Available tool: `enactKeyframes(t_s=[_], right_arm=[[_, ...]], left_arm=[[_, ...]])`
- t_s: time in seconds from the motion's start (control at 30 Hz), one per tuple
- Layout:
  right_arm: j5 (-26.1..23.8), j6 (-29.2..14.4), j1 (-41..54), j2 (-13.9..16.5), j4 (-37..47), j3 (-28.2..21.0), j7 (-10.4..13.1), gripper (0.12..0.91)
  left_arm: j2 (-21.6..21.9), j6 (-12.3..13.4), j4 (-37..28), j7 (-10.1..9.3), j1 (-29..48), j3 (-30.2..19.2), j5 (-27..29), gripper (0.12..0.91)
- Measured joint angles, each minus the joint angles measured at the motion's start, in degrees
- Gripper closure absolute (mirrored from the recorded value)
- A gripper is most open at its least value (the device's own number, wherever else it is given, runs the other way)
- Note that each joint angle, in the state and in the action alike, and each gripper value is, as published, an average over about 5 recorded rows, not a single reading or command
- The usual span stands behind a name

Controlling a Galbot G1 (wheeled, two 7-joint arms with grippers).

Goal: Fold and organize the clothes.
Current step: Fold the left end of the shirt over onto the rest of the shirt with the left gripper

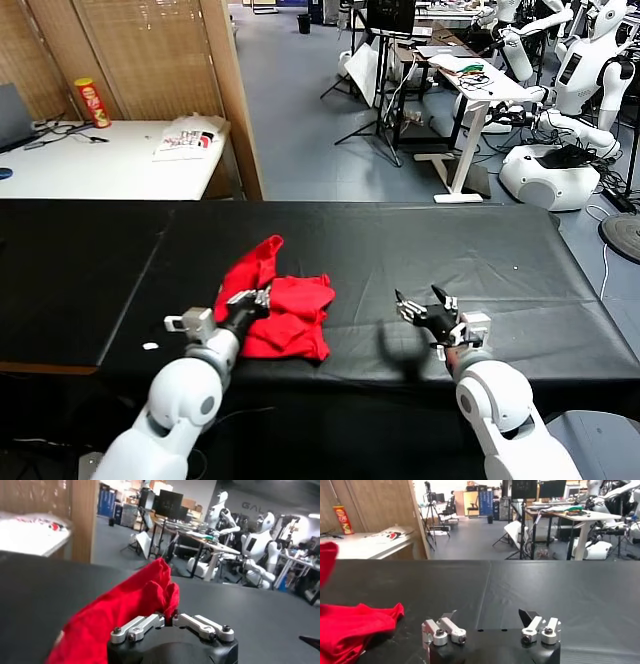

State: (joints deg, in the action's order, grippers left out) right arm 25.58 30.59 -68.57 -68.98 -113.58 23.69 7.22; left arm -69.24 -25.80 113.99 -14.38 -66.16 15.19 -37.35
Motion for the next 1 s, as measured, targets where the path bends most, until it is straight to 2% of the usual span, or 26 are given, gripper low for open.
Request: enactKeyframes(t_s=[0.17,0.53,0.67,0.77,1.0], right_arm=[[-0.05,0.00,0.14,-0.07,0.27,-0.32,-0.02,0.227],[-0.20,0.00,0.63,-0.30,0.74,-0.90,-0.03,0.227],[-0.22,-0.02,0.56,-0.21,0.94,-1.08,-0.32,0.227],[-0.23,-0.08,0.64,-0.06,1.21,-1.40,-0.96,0.227],[1.61,-0.14,2.05,1.10,1.76,-3.23,-2.66,0.227]], left_arm=[[-1.02,0.22,-1.09,0.37,-0.83,-0.23,2.77,0.871],[-2.31,-0.62,1.17,-1.02,-2.42,-1.18,1.68,0.871],[-3.18,-0.79,1.40,-0.87,-2.83,-1.42,1.59,0.851],[-4.15,-0.76,1.30,-0.67,-3.10,-1.61,0.80,0.738],[-6.29,-0.79,1.28,-0.74,-2.67,-0.98,-6.08,0.357]])
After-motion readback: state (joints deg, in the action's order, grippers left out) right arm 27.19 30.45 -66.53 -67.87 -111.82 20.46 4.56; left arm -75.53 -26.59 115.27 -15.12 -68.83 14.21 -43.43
